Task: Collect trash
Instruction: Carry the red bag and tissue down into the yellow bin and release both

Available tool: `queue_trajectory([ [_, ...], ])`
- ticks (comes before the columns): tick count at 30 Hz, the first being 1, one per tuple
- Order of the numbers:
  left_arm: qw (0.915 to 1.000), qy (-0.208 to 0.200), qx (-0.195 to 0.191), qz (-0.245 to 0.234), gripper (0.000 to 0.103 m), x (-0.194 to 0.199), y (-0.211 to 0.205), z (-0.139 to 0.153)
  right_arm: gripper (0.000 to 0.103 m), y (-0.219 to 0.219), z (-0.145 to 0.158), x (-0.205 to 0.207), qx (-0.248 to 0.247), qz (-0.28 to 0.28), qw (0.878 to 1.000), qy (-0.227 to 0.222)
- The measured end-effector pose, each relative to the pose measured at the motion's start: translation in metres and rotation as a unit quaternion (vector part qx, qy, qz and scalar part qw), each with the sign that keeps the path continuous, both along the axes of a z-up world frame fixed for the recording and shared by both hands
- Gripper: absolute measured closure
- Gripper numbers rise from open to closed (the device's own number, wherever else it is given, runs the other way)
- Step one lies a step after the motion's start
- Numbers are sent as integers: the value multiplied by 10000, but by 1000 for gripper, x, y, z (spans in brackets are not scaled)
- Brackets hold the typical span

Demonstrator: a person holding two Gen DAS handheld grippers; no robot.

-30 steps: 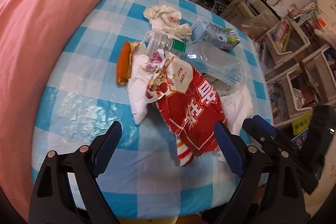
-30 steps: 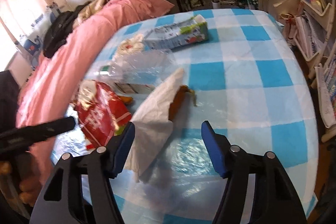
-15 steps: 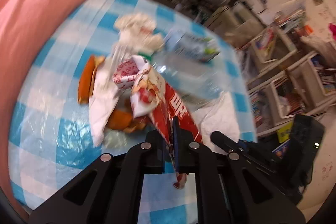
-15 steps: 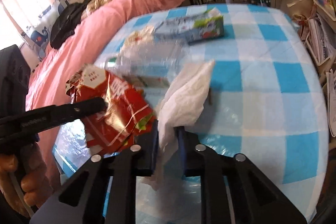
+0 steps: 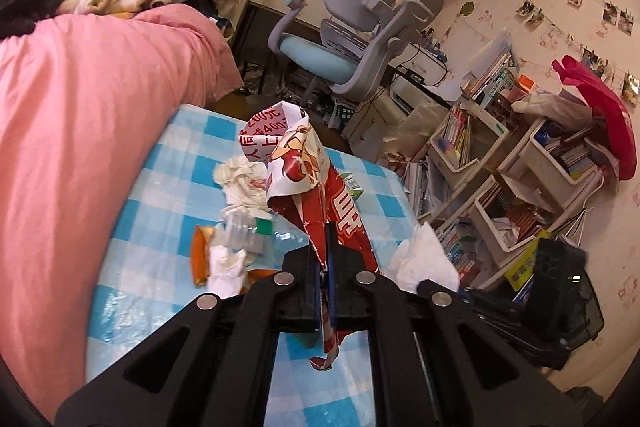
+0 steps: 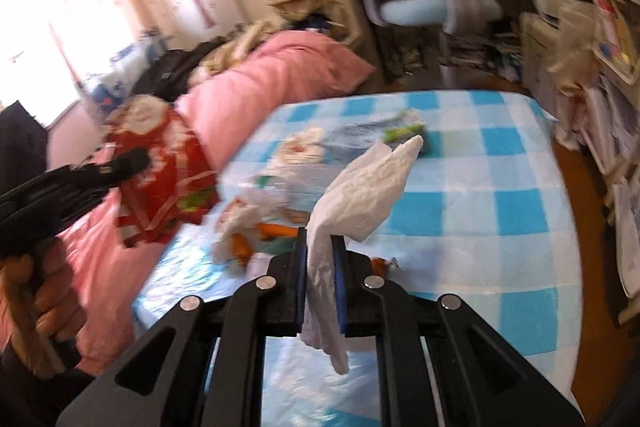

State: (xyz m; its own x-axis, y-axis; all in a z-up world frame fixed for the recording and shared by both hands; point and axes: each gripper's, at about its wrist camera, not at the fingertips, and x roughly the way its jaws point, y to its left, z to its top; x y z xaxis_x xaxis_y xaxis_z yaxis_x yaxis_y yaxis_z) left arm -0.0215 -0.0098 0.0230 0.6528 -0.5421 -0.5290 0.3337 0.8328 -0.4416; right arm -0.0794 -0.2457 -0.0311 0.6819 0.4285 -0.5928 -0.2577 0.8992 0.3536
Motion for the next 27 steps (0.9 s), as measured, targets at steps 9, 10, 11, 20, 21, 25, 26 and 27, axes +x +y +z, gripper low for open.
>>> queue_trajectory([
  [9,9990,-272,346,107,100,-33,29,5,91,63,5,-59,35,1683,9857,-85],
  [10,9988,-285,384,112,100,-37,31,5,91,70,2,-68,28,1829,9831,-43],
  [11,9984,-309,464,120,100,-40,32,5,91,75,-3,-75,30,1952,9808,31],
  [20,9964,-325,772,-163,100,-90,28,-5,91,134,-57,-131,-608,2770,9556,800],
  [21,9963,-301,787,-173,100,-97,29,-7,91,135,-60,-132,-631,2790,9544,858],
  [25,9961,-155,841,-212,100,-121,30,-17,90,134,-71,-136,-703,2812,9516,1023],
  [26,9958,-131,880,-229,100,-127,30,-19,90,135,-73,-138,-728,2810,9513,1038],
  [27,9955,-114,905,-244,100,-134,29,-21,90,136,-75,-140,-760,2810,9507,1069],
])
